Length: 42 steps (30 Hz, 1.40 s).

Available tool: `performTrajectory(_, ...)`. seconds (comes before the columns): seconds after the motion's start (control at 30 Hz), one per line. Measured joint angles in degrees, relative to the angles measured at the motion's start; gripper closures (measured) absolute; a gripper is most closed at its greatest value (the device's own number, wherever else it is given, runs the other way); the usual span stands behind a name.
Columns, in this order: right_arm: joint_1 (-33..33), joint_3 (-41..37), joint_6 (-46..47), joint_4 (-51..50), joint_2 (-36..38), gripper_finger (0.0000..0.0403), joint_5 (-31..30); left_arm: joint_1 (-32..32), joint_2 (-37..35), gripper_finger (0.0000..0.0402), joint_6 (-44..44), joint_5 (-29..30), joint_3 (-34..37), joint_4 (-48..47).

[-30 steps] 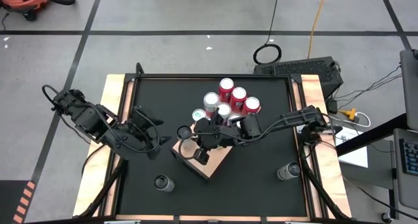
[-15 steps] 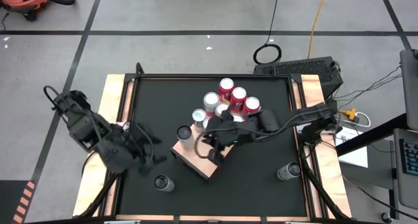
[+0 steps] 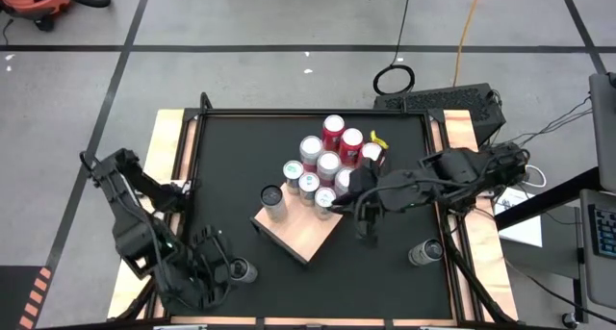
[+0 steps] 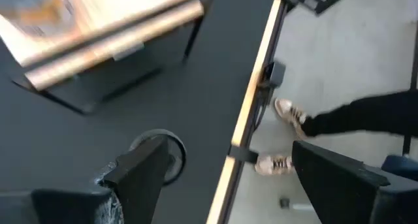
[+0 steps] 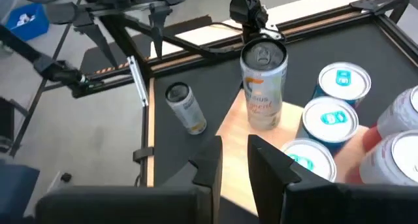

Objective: Place canned beverage on shelf
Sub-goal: Put the bottom white-yellow soda can on the shelf aligned with the white-yellow soda can

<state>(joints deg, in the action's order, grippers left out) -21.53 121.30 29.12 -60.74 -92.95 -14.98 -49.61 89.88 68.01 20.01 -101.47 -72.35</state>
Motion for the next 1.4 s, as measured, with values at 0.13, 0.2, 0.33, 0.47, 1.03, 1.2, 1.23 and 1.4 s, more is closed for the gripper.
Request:
performTrajectory(0.13, -1.47, 0.00, 0.09, -2.35, 0.67, 0.0353, 0.02, 0.43, 2.26, 0.0054, 0.76, -3.95, 0.00, -0.15)
performTrajectory(0.2, -2.17, 0.00, -0.20, -3.08, 0.68, 0.0353, 0.04, 0.88, 3.59, 0.0038, 0.94, -6.54, -0.02, -0.96)
performTrajectory(0.33, -3.61, 0.00, -0.41, -4.48, 0.68, 0.0353, 0.28, 2.36, 6.37, 0.0012, 2.14, -10.99, 0.00, -3.93)
performTrajectory(0.47, -5.31, 0.00, -0.28, -6.01, 0.68, 0.0353, 0.28, 3.51, 8.58, 0.0009, 0.39, -12.29, 0.00, -5.42)
performTrajectory(1.03, -12.73, 0.00, 0.39, -7.81, 0.70, 0.0353, 3.32, 7.43, 9.12, 0.0008, -13.62, -14.65, 5.30, -5.88)
performTrajectory(1.2, -15.03, 0.00, 0.14, -8.60, 0.73, 0.0353, 3.32, 7.53, 9.06, 0.0008, -13.93, -17.03, 8.97, -2.85)
performTrajectory(1.23, -15.49, 0.00, 0.05, -8.69, 0.73, 0.0353, 3.32, 7.66, 9.06, 0.0008, -13.73, -16.94, 9.29, -2.78)
performTrajectory(1.4, -17.36, 0.00, -0.02, -8.99, 0.73, 0.0353, 3.28, 8.09, 9.01, 0.0008, -11.67, -15.57, 11.60, -2.52)
